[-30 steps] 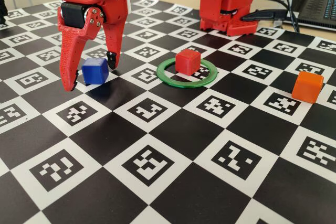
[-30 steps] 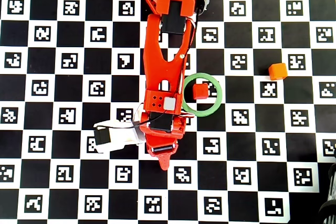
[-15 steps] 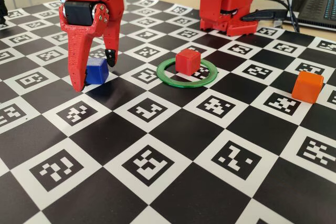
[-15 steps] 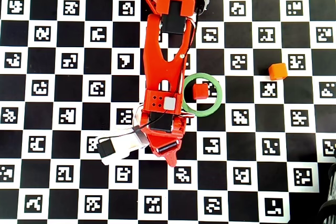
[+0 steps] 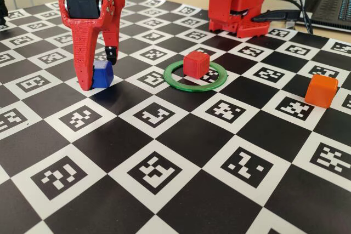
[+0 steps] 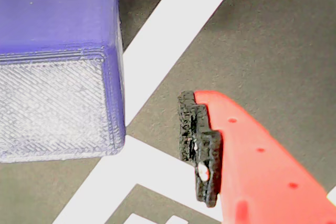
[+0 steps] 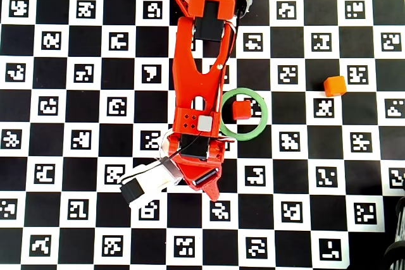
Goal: Grab the red cube then put it in the green circle then put the blue cube on top and finally the orange cube on top
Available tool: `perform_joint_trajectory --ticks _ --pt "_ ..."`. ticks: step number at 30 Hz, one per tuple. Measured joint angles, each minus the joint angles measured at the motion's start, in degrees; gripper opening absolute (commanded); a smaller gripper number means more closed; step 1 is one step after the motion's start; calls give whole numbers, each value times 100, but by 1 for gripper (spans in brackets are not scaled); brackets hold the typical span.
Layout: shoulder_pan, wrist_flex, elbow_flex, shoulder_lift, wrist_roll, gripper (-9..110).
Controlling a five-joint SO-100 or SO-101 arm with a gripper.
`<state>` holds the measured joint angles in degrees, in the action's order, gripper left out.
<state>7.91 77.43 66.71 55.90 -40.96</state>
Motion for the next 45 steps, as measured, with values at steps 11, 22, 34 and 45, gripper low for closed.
perform_joint_trajectory --ticks 11,22,34,45 --pt "-44 -35 -105 0 0 48" --pt "-44 -229 -105 -123 0 48" --pt "-44 -325 -105 -123 0 26" --pt "-44 -325 -105 -123 0 11"
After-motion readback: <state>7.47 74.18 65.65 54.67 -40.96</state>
